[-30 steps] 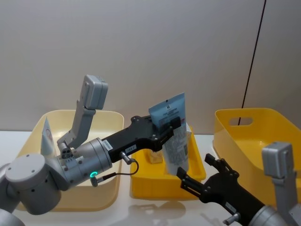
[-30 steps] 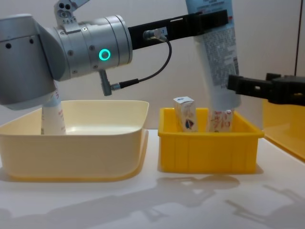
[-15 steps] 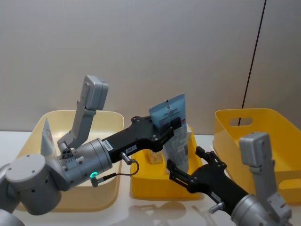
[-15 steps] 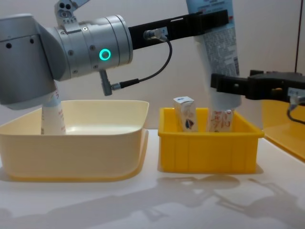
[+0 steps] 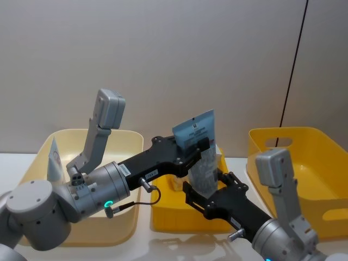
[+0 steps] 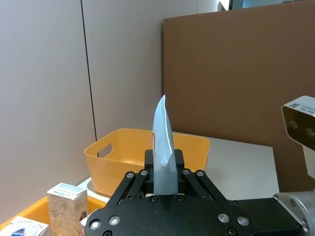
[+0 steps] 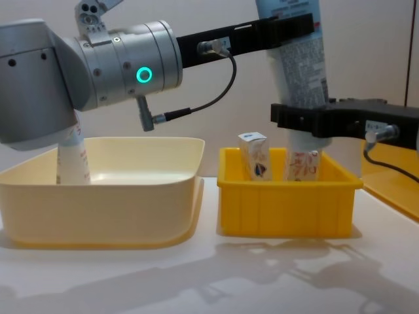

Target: Bimanual collaborative sorting of washing and personal care products

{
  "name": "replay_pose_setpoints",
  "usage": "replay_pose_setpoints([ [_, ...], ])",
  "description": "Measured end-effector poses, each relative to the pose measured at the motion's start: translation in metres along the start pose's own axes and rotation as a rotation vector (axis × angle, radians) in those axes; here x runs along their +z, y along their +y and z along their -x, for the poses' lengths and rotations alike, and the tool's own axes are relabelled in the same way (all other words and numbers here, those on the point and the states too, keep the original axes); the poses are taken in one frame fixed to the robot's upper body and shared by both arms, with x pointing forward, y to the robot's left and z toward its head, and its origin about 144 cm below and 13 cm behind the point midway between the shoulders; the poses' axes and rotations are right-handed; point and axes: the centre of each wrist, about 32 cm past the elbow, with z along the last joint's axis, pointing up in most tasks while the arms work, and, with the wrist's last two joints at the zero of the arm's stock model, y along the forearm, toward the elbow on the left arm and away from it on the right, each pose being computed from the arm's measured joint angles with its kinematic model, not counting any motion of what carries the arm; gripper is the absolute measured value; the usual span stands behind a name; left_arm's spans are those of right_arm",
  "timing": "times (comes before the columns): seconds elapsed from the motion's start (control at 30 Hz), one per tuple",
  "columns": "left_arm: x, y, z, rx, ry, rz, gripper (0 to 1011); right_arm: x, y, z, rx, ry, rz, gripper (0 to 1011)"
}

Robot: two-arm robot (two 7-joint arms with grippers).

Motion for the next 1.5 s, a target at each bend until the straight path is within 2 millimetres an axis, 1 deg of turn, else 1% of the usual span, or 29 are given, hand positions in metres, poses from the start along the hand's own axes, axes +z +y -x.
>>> replay_pose_setpoints([
  [0.17, 0.000, 0.000, 0.000, 0.000, 0.000, 0.000, 210, 0.000, 0.004, 0.001, 0.001, -0.005, 0.003, 792],
  [0.23, 0.000, 0.000, 0.000, 0.000, 0.000, 0.000, 210, 0.000, 0.004, 0.001, 0.001, -0.006, 0.004, 726],
  [0.47, 0.000, 0.000, 0.000, 0.000, 0.000, 0.000, 210, 0.001, 0.007, 0.001, 0.002, -0.010, 0.005, 672],
  [0.5, 0.000, 0.000, 0.000, 0.000, 0.000, 0.000, 235, 0.001, 0.008, 0.001, 0.002, -0.010, 0.005, 666],
  [0.53, 0.000, 0.000, 0.000, 0.000, 0.000, 0.000, 235, 0.001, 0.008, 0.002, 0.002, -0.011, 0.005, 663],
  [0.63, 0.000, 0.000, 0.000, 0.000, 0.000, 0.000, 296, 0.001, 0.008, 0.002, 0.002, -0.011, 0.005, 647],
  [0.67, 0.000, 0.000, 0.000, 0.000, 0.000, 0.000, 352, 0.001, 0.008, 0.002, 0.002, -0.011, 0.006, 641],
  [0.7, 0.000, 0.000, 0.000, 0.000, 0.000, 0.000, 373, 0.001, 0.008, 0.002, 0.002, -0.011, 0.006, 641],
  [0.73, 0.000, 0.000, 0.000, 0.000, 0.000, 0.000, 415, 0.000, 0.008, 0.002, 0.001, -0.012, 0.006, 635],
  [0.87, 0.000, 0.000, 0.000, 0.000, 0.000, 0.000, 513, 0.000, 0.008, 0.001, -0.009, -0.012, 0.006, 619],
  [0.93, 0.000, 0.000, 0.000, 0.000, 0.000, 0.000, 612, 0.000, 0.008, 0.001, -0.018, -0.013, 0.007, 612],
  [1.17, 0.000, 0.000, 0.000, 0.000, 0.000, 0.000, 811, -0.001, 0.008, -0.002, -0.074, -0.027, 0.011, 593],
  [1.2, 0.000, 0.000, 0.000, 0.000, 0.000, 0.000, 851, -0.001, 0.008, -0.002, -0.082, -0.028, 0.011, 593],
  [1.23, 0.000, 0.000, 0.000, 0.000, 0.000, 0.000, 863, -0.001, 0.008, -0.004, -0.100, -0.032, 0.011, 593],
  [1.27, 0.000, 0.000, 0.000, 0.000, 0.000, 0.000, 911, -0.001, 0.008, -0.004, -0.108, -0.034, 0.011, 593],
  [1.3, 0.000, 0.000, 0.000, 0.000, 0.000, 0.000, 911, -0.001, 0.008, -0.006, -0.128, -0.039, 0.009, 593],
  [1.4, 0.000, 0.000, 0.000, 0.000, 0.000, 0.000, 1003, -0.002, 0.007, -0.008, -0.155, -0.046, 0.005, 593],
  [1.5, 0.000, 0.000, 0.000, 0.000, 0.000, 0.000, 1003, -0.001, 0.006, -0.014, -0.208, -0.060, -0.005, 593],
])
